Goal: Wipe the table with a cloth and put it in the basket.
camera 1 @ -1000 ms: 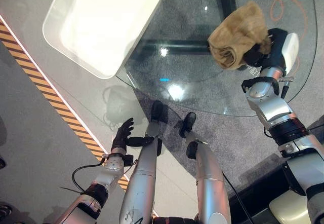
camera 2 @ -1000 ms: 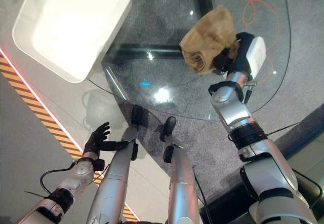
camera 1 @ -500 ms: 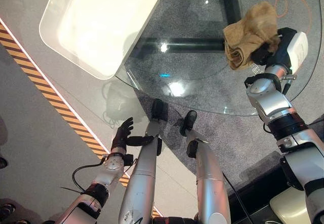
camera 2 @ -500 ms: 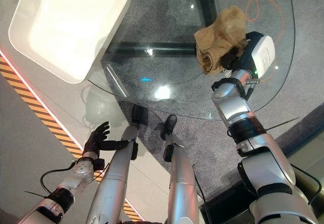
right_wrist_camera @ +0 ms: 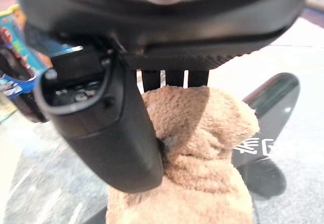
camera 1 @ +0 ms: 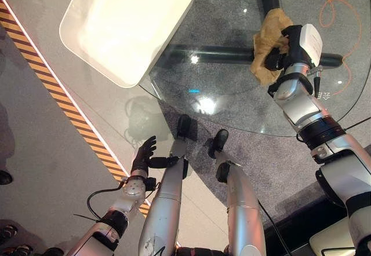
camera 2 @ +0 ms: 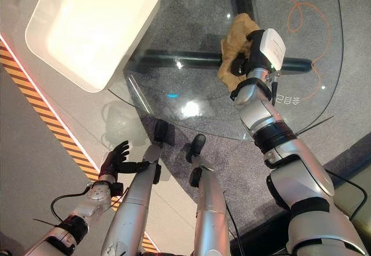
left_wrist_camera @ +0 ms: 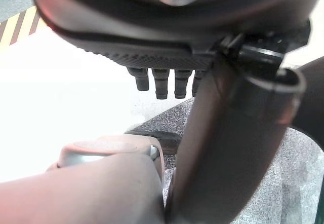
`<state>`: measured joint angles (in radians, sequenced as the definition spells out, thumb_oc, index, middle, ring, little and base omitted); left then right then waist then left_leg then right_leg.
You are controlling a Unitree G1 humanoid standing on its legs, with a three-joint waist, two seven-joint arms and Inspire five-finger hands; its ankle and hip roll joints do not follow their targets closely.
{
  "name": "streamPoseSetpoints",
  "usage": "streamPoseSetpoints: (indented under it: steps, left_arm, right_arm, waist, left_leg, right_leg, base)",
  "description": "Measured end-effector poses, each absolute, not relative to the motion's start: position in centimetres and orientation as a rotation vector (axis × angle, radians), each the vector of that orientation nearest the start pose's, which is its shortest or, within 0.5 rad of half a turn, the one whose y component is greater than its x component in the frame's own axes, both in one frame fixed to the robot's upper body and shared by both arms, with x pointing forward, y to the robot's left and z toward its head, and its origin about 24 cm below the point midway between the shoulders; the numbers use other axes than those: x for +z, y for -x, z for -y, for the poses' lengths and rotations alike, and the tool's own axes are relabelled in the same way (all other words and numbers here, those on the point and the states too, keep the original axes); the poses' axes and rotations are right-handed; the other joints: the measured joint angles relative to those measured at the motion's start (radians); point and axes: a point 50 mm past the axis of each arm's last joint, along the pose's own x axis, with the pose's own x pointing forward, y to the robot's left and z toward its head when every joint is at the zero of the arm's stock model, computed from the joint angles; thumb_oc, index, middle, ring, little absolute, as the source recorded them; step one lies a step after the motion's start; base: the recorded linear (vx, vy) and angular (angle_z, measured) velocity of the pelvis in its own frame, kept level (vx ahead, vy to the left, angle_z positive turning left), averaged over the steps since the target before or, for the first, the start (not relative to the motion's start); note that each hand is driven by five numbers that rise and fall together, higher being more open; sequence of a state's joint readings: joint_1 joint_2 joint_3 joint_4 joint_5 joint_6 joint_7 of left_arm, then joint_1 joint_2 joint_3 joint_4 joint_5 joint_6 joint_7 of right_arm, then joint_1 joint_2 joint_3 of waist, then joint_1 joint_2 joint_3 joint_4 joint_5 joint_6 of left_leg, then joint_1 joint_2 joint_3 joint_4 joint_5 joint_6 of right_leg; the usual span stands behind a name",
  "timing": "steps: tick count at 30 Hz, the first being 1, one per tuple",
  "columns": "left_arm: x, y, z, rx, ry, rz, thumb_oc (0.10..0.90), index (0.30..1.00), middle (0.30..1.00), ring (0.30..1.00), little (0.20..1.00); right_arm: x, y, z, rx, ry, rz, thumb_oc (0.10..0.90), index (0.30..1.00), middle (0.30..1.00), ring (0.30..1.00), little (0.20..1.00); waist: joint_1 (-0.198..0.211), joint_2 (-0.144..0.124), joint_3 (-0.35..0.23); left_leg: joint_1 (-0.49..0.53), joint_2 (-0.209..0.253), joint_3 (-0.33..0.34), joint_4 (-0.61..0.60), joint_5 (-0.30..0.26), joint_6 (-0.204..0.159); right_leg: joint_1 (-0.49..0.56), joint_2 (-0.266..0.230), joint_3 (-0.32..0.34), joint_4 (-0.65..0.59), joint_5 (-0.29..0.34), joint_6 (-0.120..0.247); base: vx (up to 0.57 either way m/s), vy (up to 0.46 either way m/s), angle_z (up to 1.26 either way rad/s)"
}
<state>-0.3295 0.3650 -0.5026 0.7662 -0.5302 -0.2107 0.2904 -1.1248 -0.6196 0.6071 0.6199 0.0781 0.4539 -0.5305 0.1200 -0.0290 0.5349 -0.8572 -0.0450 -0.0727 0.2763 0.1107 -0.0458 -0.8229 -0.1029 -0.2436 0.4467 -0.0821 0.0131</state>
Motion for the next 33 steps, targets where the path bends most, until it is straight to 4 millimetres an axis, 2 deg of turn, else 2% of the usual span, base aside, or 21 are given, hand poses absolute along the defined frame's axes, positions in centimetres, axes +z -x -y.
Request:
streamPoseSetpoints:
  steps: [13,18,21,24,27,30,33]
  left_arm:
    - [-3.9,-28.1,-17.1,0.064,-0.106,-0.355,0.8,0.9,0.9,0.9,0.9]
    - [-4.0,-28.0,-16.5,0.045,-0.108,-0.361,0.8,0.9,0.9,0.9,0.9]
    - [-3.7,-28.2,-16.3,0.038,-0.103,-0.348,0.8,0.9,0.9,0.9,0.9]
    - [-3.4,-28.4,-16.1,0.032,-0.103,-0.339,0.8,0.9,0.9,0.9,0.9]
    - [-3.1,-28.7,-15.9,0.023,-0.104,-0.328,0.8,0.9,0.9,0.9,0.9]
    - [-3.0,-28.8,-15.8,0.019,-0.104,-0.324,0.8,0.9,0.9,0.9,0.9]
    - [-3.2,-28.7,-16.1,0.025,-0.112,-0.335,0.8,0.9,0.9,0.9,0.9]
  right_arm:
    - [24.9,-40.3,18.0,-0.343,0.947,0.171,0.1,0.3,0.3,0.3,0.2]
    - [24.4,-40.3,16.9,-0.2,0.919,0.163,0.1,0.3,0.3,0.3,0.2]
    - [22.8,-39.9,14.9,0.009,0.863,0.144,0.1,0.3,0.3,0.3,0.2]
    - [19.9,-39.3,10.8,0.258,0.822,0.111,0.1,0.3,0.3,0.3,0.2]
    - [17.4,-38.4,7.9,0.433,0.791,0.07,0.1,0.3,0.3,0.3,0.2]
    - [15.8,-37.7,6.8,0.521,0.789,0.032,0.1,0.3,0.3,0.3,0.2]
    - [15.4,-37.5,6.8,0.541,0.787,0.023,0.1,0.3,0.3,0.3,0.2]
  waist:
    - [0.003,0.033,-0.013]
    - [0.005,0.051,-0.023]
    - [0.013,0.052,-0.024]
    - [0.019,0.055,-0.025]
    - [0.029,0.057,-0.024]
    - [0.043,0.058,-0.024]
    - [0.041,0.058,-0.023]
  left_leg:
    - [0.005,0.022,-0.02,-0.014,0.009,-0.021]
    - [0.008,0.024,-0.02,-0.016,0.01,-0.025]
    - [0.014,0.026,-0.02,-0.016,0.013,-0.027]
    - [0.015,0.03,-0.021,-0.016,0.013,-0.028]
    - [0.014,0.03,-0.024,-0.017,0.013,-0.028]
    - [0.012,0.029,-0.031,-0.02,0.013,-0.029]
    - [0.008,0.022,-0.042,-0.023,0.012,-0.035]
  right_leg:
    - [0.0,0.021,-0.023,0.006,-0.012,-0.026]
    - [0.0,0.026,-0.023,0.008,-0.014,-0.032]
    - [0.0,0.026,-0.023,0.02,-0.022,-0.042]
    - [0.0,0.03,-0.025,0.022,-0.026,-0.047]
    - [0.0,0.03,-0.027,0.022,-0.028,-0.047]
    - [0.0,0.027,-0.031,0.022,-0.03,-0.045]
    - [0.0,0.018,-0.043,0.024,-0.031,-0.042]
  base:
    - [0.0,0.001,0.02]
    - [0.0,0.0,0.0]
    - [0.0,0.0,0.0]
    - [0.0,0.0,0.0]
    - [0.0,-0.004,0.01]
    - [0.0,-0.009,0.07]
    - [0.0,-0.01,0.12]
